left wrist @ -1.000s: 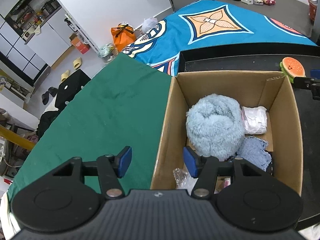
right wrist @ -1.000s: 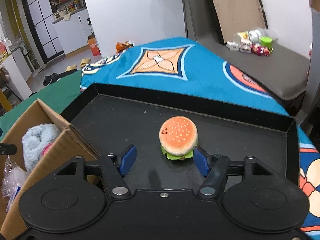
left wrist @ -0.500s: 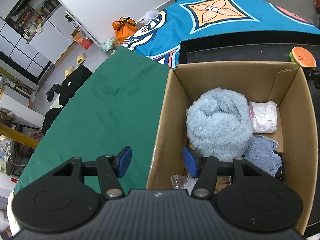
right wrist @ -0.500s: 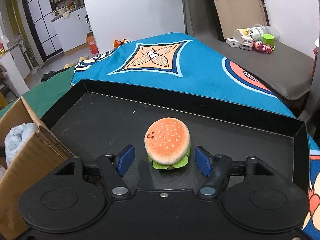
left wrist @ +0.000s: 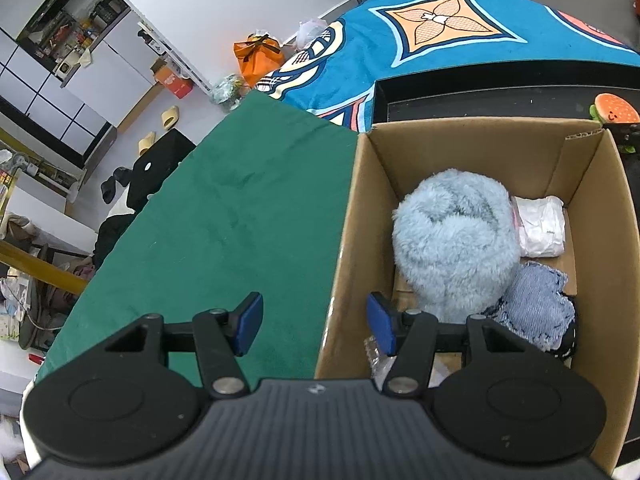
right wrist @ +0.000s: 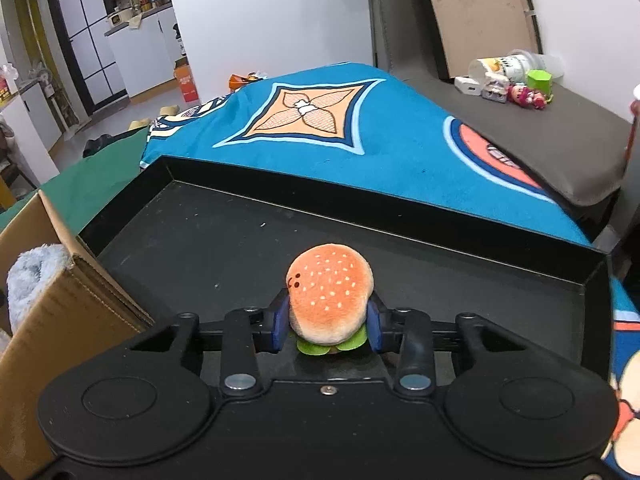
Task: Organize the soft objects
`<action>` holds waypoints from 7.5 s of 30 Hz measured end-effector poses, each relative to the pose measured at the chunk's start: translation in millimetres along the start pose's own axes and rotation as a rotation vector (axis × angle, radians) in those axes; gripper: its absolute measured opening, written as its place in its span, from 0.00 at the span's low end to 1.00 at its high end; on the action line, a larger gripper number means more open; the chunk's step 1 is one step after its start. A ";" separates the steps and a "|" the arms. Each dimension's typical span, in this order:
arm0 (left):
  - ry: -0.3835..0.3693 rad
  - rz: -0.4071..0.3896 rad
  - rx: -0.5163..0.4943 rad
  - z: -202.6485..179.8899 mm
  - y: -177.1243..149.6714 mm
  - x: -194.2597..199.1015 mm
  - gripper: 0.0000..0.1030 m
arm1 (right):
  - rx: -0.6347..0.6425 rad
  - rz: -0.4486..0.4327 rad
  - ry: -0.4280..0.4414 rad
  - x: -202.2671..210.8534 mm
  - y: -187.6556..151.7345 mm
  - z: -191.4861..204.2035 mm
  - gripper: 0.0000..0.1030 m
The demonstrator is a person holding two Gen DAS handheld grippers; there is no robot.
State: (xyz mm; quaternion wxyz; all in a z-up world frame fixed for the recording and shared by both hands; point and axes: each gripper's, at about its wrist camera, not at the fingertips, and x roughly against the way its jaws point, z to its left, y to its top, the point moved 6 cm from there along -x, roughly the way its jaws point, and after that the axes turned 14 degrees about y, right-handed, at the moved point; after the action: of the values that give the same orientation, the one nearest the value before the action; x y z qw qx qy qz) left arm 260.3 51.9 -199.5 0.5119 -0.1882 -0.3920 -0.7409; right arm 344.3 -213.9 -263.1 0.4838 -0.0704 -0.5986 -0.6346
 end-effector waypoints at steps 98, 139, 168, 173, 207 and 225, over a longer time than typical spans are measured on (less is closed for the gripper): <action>-0.372 -0.071 0.181 50.1 -61.3 20.9 0.10 | -0.058 -0.035 0.182 104.9 -25.1 187.6 0.60; -0.360 -0.198 0.262 73.4 -62.3 168.4 0.97 | -0.268 -0.184 0.020 226.8 -46.7 142.3 1.00; -0.376 -0.305 0.304 101.2 -100.8 240.8 1.00 | -0.268 -0.260 -0.072 301.8 -54.6 165.0 1.00; -0.374 -0.319 0.312 105.4 -105.4 248.9 1.00 | -0.262 -0.261 -0.086 309.0 -55.8 170.0 1.00; -0.349 -0.352 0.339 116.7 -145.9 270.1 1.00 | -0.175 -0.251 -0.045 325.0 -76.8 207.8 1.00; -0.349 -0.335 0.352 118.7 -150.5 264.4 1.00 | -0.166 -0.235 -0.069 321.4 -78.1 208.7 1.00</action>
State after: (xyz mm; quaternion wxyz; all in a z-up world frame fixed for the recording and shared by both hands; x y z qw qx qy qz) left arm 2.3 7.6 -4.2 0.3320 -0.1538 -0.6221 -0.6922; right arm 19.8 -225.8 -45.2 0.3780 -0.0614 -0.5642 -0.7314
